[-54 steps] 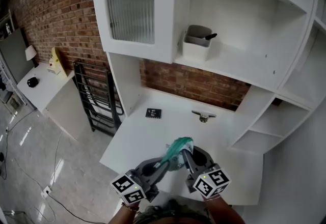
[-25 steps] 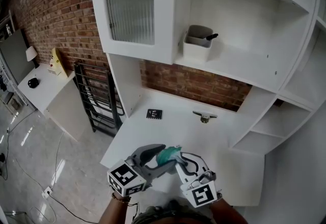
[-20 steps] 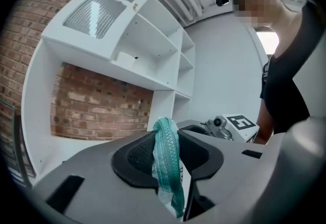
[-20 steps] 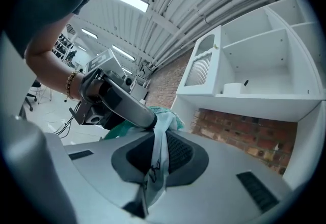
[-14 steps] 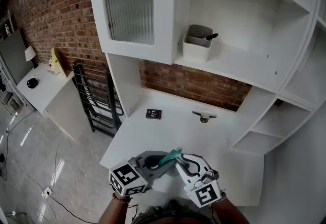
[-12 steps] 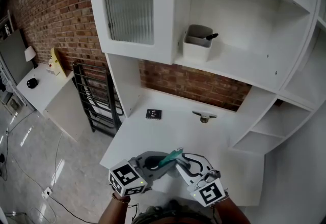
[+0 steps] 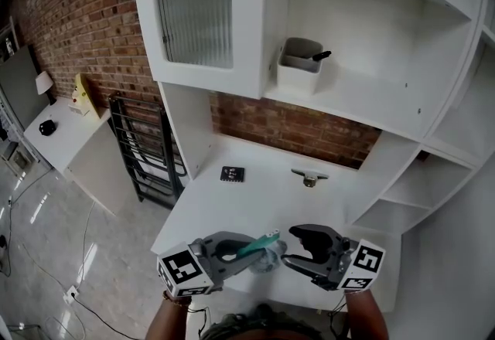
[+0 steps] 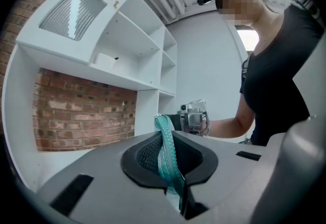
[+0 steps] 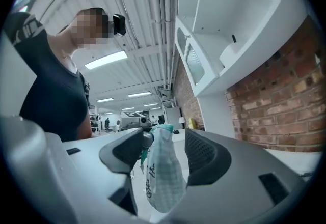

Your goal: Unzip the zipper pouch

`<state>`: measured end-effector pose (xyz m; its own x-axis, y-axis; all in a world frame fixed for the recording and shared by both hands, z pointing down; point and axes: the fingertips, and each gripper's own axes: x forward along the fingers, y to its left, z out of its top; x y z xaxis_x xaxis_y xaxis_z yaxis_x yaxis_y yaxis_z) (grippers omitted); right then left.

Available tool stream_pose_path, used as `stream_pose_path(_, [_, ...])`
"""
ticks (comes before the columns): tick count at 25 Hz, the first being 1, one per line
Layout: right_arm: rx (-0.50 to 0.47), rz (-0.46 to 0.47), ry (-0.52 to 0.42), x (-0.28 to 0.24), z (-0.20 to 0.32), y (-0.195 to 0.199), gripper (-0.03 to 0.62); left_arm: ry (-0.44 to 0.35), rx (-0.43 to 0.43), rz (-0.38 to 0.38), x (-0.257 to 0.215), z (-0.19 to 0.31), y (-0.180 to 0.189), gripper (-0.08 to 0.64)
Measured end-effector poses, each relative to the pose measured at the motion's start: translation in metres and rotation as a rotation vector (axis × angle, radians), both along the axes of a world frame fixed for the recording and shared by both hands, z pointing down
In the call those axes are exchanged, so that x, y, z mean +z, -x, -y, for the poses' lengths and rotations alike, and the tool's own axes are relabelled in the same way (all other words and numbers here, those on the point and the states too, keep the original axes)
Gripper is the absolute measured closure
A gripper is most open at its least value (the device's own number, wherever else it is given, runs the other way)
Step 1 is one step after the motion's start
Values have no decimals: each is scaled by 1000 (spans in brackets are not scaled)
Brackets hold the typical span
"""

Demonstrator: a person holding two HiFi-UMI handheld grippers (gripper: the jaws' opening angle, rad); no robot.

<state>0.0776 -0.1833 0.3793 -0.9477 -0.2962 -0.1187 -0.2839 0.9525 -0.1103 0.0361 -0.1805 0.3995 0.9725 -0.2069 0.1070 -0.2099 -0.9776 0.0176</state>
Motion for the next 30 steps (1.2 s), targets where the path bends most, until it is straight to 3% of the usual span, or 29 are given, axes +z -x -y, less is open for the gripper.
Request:
stream_pose_path(6, [-113,-35,14,6,-3,28,351,-13,60,1,-1,-9,-8,537])
stream_pose_path(9, [-184,37,62,1,-8,29,354,-20,81,9,2,-14,-8,537])
stream_pose_path(17, [-199,34,70,1,-7,30,470,-36,117,-16,-1,-19,-6,537])
stream_pose_path(23, [-99,-58,-45,2,-6,33,535,-16,95,-9,4,-15,-4,537])
stream_pose_path(30, [17,-126,-166,-1,-3,38,552,-3,1,5,10,-4,2,514])
